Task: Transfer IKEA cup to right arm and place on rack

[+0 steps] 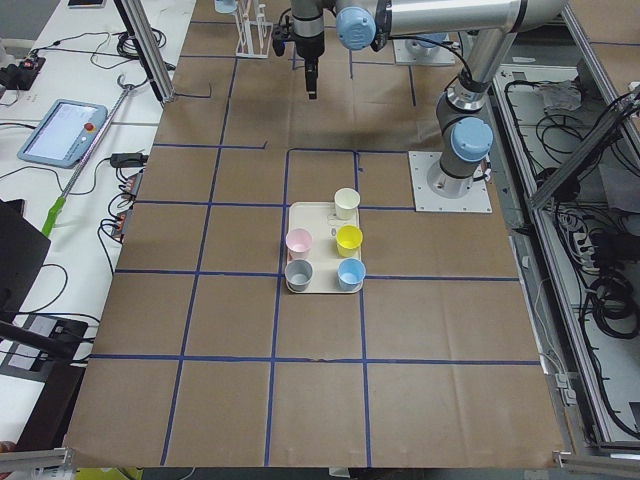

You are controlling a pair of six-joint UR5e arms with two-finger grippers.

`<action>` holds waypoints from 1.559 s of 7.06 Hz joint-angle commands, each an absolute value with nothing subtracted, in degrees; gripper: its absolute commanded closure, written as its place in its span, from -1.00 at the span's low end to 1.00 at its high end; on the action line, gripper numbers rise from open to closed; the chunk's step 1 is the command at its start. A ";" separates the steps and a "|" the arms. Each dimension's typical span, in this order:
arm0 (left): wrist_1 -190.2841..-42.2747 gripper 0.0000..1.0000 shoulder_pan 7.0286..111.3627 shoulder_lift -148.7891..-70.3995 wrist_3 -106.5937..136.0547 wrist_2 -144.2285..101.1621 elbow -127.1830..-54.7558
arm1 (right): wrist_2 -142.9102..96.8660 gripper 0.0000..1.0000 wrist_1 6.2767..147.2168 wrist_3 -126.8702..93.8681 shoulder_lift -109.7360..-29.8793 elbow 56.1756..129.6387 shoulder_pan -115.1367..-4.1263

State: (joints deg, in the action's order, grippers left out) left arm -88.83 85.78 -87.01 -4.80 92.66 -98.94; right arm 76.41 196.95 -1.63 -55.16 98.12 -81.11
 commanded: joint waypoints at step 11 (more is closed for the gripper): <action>-62.03 -0.95 54.58 -77.52 -41.31 89.30 -131.71 | 75.41 -0.99 196.96 -9.79 -60.45 100.28 -81.30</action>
State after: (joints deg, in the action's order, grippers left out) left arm -69.65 54.60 -76.94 -41.22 89.52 -126.93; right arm 75.62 196.99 -5.14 -58.33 99.79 -81.13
